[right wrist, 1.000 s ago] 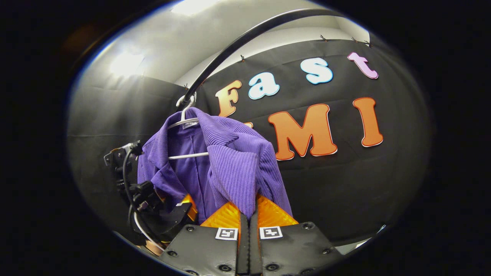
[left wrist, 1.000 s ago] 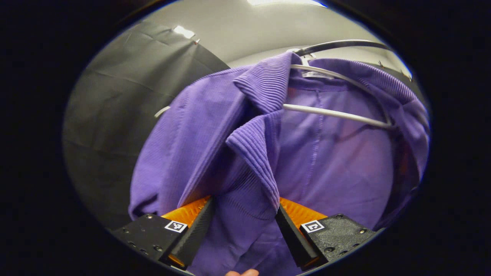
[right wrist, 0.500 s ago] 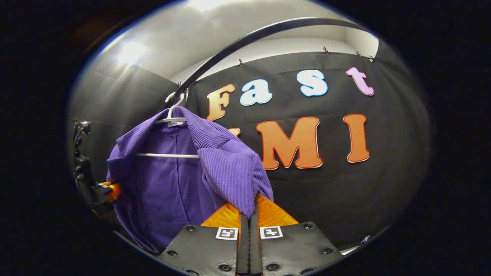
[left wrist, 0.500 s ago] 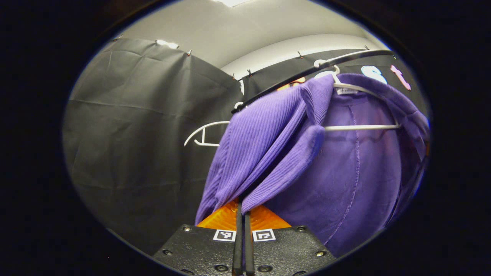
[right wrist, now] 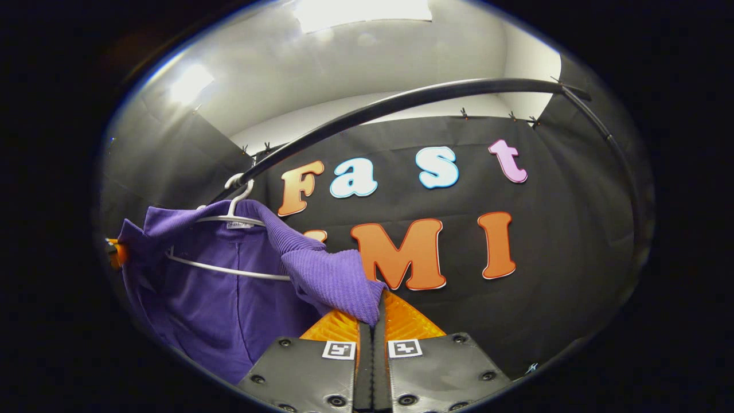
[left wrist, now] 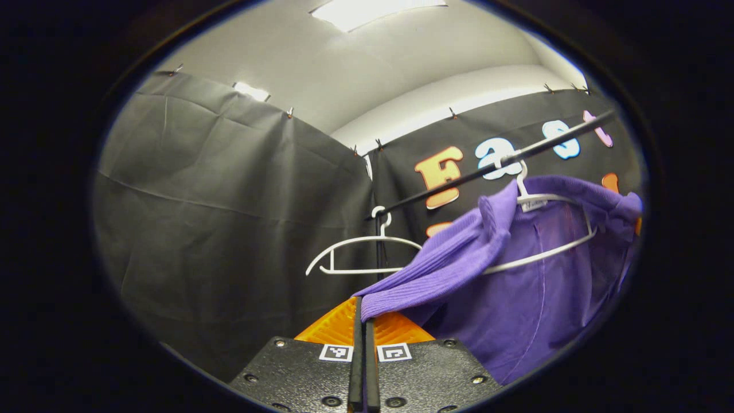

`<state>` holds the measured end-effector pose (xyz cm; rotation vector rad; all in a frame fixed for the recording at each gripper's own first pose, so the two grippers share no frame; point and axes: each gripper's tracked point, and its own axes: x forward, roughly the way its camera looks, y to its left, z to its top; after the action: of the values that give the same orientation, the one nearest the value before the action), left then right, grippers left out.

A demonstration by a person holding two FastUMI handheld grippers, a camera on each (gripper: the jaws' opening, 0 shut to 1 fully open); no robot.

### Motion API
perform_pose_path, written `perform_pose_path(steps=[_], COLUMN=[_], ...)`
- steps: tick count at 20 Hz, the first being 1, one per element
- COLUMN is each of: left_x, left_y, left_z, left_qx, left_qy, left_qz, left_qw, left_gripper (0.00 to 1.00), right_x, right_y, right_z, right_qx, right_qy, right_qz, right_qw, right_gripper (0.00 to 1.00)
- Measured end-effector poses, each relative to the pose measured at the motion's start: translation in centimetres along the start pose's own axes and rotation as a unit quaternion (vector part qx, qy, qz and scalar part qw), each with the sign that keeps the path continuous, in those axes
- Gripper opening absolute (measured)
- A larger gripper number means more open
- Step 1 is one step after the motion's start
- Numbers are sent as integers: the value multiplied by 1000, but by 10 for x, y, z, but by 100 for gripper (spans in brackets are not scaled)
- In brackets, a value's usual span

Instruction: Grasp the clothes on the hanger with both hands and then place them into the laundry hamper below.

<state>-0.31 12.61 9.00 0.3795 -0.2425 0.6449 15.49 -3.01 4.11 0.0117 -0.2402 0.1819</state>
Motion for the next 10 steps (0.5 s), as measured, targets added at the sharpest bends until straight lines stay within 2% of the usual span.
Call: perform_pose_path(steps=[2, 3, 5, 10], left_x=[6, 10, 12, 31], left_y=[1, 2, 1, 21], left_z=[16, 18, 29, 68], left_qx=[0, -9, -44, -80], left_qy=[-19, -17, -18, -54], left_qz=[-5, -8, -21, -10], left_qw=[1000, 1000, 999, 995], left_gripper=[2, 2, 2, 0], right_x=[2, 1, -2, 10], right_y=[0, -1, -6, -15], right_z=[13, 20, 39, 78], right_qx=[2, 3, 1, 1], right_qy=[-17, -26, -52, -110], right_qz=[-6, -9, -19, -43], right_qw=[1000, 1000, 998, 993], right_gripper=[7, 4, 7, 7])
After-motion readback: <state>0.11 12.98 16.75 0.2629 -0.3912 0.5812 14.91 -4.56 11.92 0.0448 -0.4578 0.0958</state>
